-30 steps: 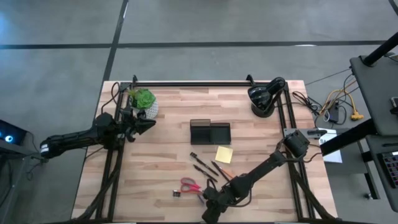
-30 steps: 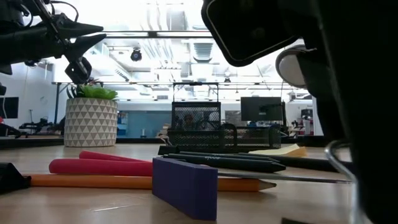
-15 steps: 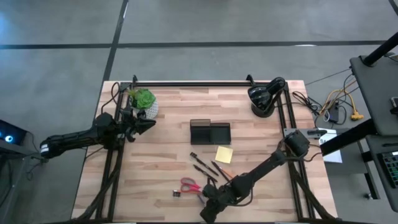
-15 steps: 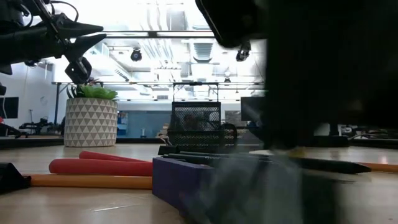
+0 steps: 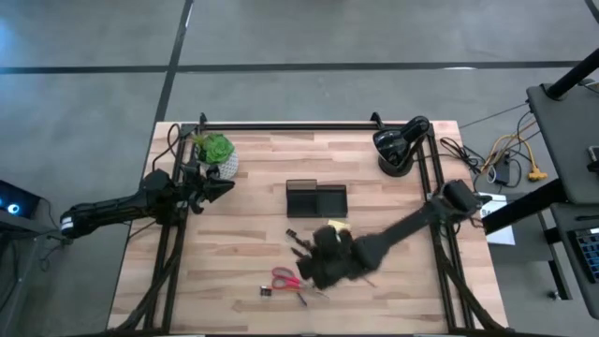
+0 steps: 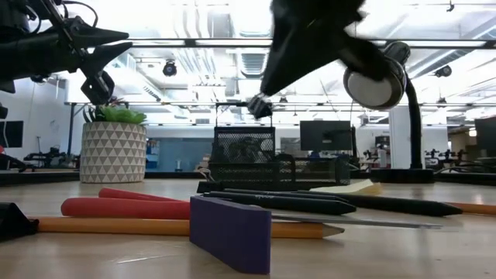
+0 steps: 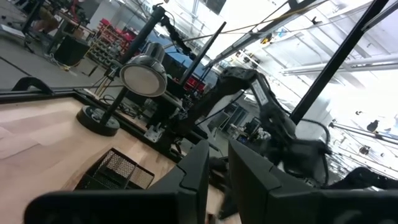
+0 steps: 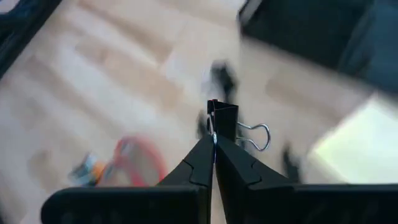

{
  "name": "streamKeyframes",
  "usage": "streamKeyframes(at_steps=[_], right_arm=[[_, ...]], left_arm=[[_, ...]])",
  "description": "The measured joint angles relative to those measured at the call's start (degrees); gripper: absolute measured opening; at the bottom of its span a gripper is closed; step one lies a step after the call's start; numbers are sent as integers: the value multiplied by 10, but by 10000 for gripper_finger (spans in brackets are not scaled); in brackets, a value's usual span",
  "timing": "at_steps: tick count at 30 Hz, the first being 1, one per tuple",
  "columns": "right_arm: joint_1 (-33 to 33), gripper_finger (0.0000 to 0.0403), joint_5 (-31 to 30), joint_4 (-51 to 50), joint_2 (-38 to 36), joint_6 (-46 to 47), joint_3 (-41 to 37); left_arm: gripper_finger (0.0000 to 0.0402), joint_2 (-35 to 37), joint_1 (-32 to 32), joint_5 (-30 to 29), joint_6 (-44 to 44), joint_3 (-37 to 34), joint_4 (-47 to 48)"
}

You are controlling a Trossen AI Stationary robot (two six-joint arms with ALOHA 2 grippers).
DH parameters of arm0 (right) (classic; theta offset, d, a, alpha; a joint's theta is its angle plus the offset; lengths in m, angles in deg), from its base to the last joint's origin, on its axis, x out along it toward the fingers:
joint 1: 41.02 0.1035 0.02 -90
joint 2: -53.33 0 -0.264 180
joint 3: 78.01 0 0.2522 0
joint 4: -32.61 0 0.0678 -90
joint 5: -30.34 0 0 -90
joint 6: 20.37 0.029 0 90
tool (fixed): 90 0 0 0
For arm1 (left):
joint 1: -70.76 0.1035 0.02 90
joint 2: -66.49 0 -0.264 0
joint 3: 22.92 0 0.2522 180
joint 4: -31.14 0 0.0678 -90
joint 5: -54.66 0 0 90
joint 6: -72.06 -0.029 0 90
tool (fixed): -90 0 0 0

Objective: Pick and place office supplies into organizer
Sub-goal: Put the bottom black binder clip into the black desk organizer

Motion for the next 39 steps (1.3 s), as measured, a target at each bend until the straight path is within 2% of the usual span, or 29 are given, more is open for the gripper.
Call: streamKeyframes(at_steps=[2,10,20,25,27,33,39], right_arm=[[-33,8,19,6,-4,-36,0],[-151,8,165,31,-6,-107,0],[-217,8,206,56,3,-128,0],[-229,8,260,76,32,-125,0],[-230,9,258,84,45,-112,1],[-229,9,174,80,52,-83,0],[-232,9,184,83,51,-90,0]], left_arm=[[44,0,0,0,0,0,0],[44,-1,0,0,0,0,0],[44,-1,0,0,0,0,0],[44,-1,0,0,0,-1,0],[44,-3,0,0,0,-1,0],[44,-8,0,0,0,-1,1],[44,-8,0,0,0,-1,0]])
